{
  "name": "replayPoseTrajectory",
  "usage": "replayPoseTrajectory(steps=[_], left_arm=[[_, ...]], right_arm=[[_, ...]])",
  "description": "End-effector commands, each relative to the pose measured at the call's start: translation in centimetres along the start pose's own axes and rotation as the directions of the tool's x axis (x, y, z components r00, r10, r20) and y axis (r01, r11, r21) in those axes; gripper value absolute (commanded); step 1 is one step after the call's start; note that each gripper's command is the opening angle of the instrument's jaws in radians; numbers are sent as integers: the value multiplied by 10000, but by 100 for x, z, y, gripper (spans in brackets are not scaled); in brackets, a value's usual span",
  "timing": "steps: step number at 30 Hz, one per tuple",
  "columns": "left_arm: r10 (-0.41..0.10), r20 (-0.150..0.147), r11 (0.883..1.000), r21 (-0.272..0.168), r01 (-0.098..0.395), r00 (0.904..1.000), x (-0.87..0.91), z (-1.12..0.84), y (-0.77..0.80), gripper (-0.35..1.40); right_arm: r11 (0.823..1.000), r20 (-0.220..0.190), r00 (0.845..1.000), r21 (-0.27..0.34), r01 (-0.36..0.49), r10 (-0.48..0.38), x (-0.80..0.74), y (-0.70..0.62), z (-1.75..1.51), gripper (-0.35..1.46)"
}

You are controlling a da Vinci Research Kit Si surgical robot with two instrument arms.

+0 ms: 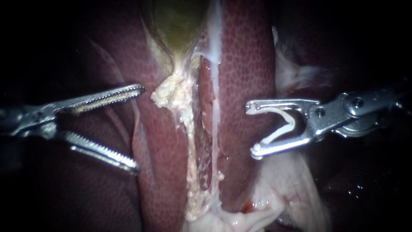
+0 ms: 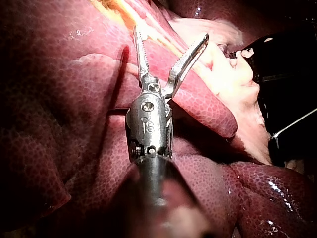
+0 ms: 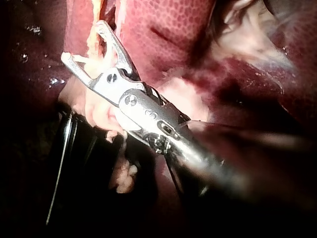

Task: Grabbing gallbladder

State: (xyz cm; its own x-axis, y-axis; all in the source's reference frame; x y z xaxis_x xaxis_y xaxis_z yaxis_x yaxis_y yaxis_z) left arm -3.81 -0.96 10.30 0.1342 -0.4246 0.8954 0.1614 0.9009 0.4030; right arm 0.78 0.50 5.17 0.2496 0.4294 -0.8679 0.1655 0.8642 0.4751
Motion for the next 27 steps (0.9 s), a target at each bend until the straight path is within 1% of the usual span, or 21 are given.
replayPoseTrajectory(steps=[1, 10, 12, 18, 19, 23, 27], left_arm=[[-9, -10, 10000, -5, 9, 10000, 3, 3, 2, 96], [-12, -3, 10000, -8, 12, 10000, 11, 20, 17, 94], [-15, -18, 10000, -93, 15, 10000, 12, 22, 20, 93], [-17, -23, 9999, -144, 17, 10000, 19, 33, 32, 91], [44, -25, 9999, -144, -44, 10000, 20, 34, 33, 89], [-293, -21, 9994, -208, 292, 9996, 24, 41, 34, 78], [-456, -33, 9984, -345, 454, 9990, 27, 45, 35, 62]], right_arm=[[10000, 0, 10000, 0, -1, 1, 0, 0, 0, 60], [10000, 1, 10000, -5, -2, 2, 0, 0, 1, 60], [10000, 0, 10000, -4, -2, 2, 0, 0, 1, 60], [10000, 0, 10000, -4, -2, 2, 0, 0, 1, 60], [10000, 0, 10000, -4, -2, 2, 0, 0, 1, 60], [10000, 1, 10000, -5, -2, 2, 0, 0, 1, 60], [10000, 1, 10000, -8, -2, 2, 0, 0, 2, 60]])
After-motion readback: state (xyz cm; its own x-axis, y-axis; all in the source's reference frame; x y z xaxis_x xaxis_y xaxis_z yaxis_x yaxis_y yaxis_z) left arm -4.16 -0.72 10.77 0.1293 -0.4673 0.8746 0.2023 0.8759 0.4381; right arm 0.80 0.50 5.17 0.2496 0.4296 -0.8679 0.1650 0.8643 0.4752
